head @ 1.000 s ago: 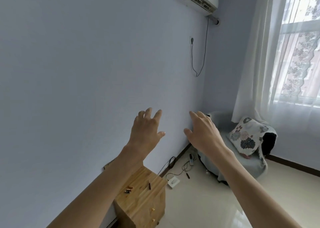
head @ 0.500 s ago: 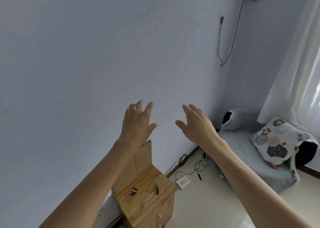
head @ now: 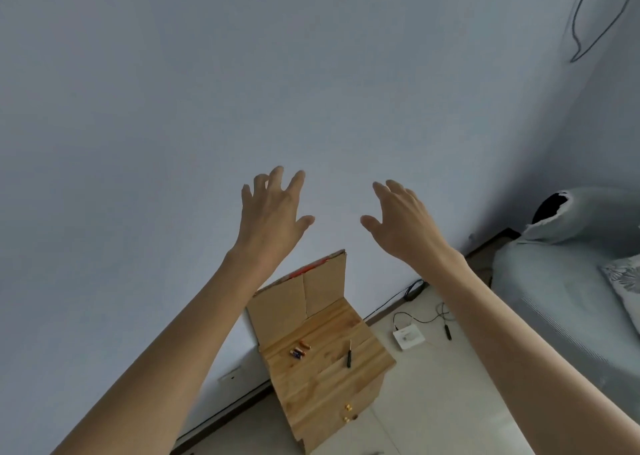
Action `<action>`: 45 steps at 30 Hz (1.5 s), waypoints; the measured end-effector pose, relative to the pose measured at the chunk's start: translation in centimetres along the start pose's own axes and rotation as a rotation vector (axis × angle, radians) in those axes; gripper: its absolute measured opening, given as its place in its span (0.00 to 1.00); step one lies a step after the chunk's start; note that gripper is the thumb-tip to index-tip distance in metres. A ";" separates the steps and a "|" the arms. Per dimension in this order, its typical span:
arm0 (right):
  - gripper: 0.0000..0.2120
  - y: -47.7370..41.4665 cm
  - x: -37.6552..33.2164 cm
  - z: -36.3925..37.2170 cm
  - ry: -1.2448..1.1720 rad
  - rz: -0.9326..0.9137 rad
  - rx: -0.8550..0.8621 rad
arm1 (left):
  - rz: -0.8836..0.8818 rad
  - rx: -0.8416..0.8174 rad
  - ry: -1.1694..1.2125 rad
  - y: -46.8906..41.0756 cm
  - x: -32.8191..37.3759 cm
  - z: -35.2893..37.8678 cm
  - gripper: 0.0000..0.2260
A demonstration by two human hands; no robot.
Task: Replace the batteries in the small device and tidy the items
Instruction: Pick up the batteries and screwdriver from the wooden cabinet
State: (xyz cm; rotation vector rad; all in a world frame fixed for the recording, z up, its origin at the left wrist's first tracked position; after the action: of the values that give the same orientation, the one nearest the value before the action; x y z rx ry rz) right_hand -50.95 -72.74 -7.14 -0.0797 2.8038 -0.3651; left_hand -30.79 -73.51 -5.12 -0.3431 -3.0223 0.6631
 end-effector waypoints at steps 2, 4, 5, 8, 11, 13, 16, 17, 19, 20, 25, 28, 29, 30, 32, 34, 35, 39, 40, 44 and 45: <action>0.23 -2.9 1.0 2.1 -0.019 -0.029 -0.015 | -0.029 -0.012 -0.028 -1.7 -0.4 2.1 0.36; 0.22 -5.8 2.1 3.9 -0.038 -0.046 -0.037 | -0.060 -0.034 -0.048 -3.5 -0.7 4.3 0.36; 0.22 -7.1 2.6 4.8 -0.045 -0.053 -0.049 | -0.077 -0.050 -0.053 -4.3 -0.7 5.3 0.36; 0.19 -10.4 4.2 7.7 -0.069 -0.071 -0.080 | -0.111 -0.075 -0.065 -6.2 -0.7 8.4 0.35; 0.17 -12.9 5.8 11.7 -0.078 -0.081 -0.139 | -0.175 -0.060 -0.050 -7.1 -1.4 11.4 0.34; 0.20 -13.8 6.9 14.6 -0.087 -0.076 -0.186 | -0.202 -0.096 -0.024 -6.7 -1.5 14.0 0.34; 0.30 -14.4 8.1 18.6 -0.123 -0.078 -0.233 | -0.214 -0.149 0.024 -5.2 -1.6 18.5 0.31; 0.31 -14.4 8.5 20.0 -0.138 -0.075 -0.245 | -0.219 -0.170 0.042 -4.4 -1.6 20.1 0.30; 0.29 -14.3 9.4 22.8 -0.161 -0.059 -0.264 | -0.234 -0.222 0.069 -2.7 -1.6 23.4 0.29; 0.28 -14.0 9.9 24.3 -0.163 -0.048 -0.275 | -0.239 -0.251 0.072 -1.8 -1.6 25.2 0.29; 0.27 -10.8 12.1 32.9 -0.154 -0.032 -0.393 | -0.269 -0.389 0.074 3.0 -1.5 33.6 0.31; 0.28 -8.7 14.0 38.4 -0.111 -0.012 -0.467 | -0.272 -0.450 0.078 5.5 -1.4 38.8 0.31; 0.28 -8.0 14.6 40.3 -0.098 -0.010 -0.490 | -0.275 -0.472 0.083 6.4 -1.5 40.8 0.31; 0.28 -7.3 15.1 42.2 -0.088 -0.010 -0.515 | -0.279 -0.499 0.083 7.3 -1.6 42.7 0.31; 0.24 -6.2 16.2 45.8 -0.077 -0.003 -0.550 | -0.285 -0.542 0.079 8.9 -1.9 46.6 0.31; 0.23 -5.1 17.0 49.5 -0.079 -0.001 -0.585 | -0.300 -0.578 0.080 10.6 -2.4 50.5 0.31; 0.23 -4.7 17.5 51.3 -0.082 -0.001 -0.600 | -0.306 -0.589 0.081 11.3 -2.8 52.5 0.32; 0.26 -2.4 19.1 58.2 -0.081 -0.003 -0.650 | -0.341 -0.652 0.098 14.4 -3.9 60.1 0.32; 0.27 -1.9 19.5 59.6 -0.074 0.001 -0.655 | -0.351 -0.666 0.100 15.2 -4.1 61.9 0.33; 0.26 0.2 21.0 64.1 -0.044 0.013 -0.696 | -0.394 -0.709 0.109 18.3 -5.0 68.1 0.34; 0.25 0.8 21.4 65.0 -0.036 0.015 -0.710 | -0.397 -0.716 0.110 18.9 -5.1 69.4 0.35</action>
State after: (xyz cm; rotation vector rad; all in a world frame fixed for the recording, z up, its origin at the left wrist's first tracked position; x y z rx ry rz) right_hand -50.98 -89.65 -73.41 -0.2161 2.7504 0.6372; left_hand -27.07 -86.41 -75.99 0.2103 -2.9642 -0.4555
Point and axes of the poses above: each hand's wrist, its own y-axis away from the middle knuckle, its own z-axis out of the palm, x = y × z, the point moved 10 cm from there along -y, towards the middle knuckle, and after that the axes turned 1 degree about x, right-handed, at the moved point
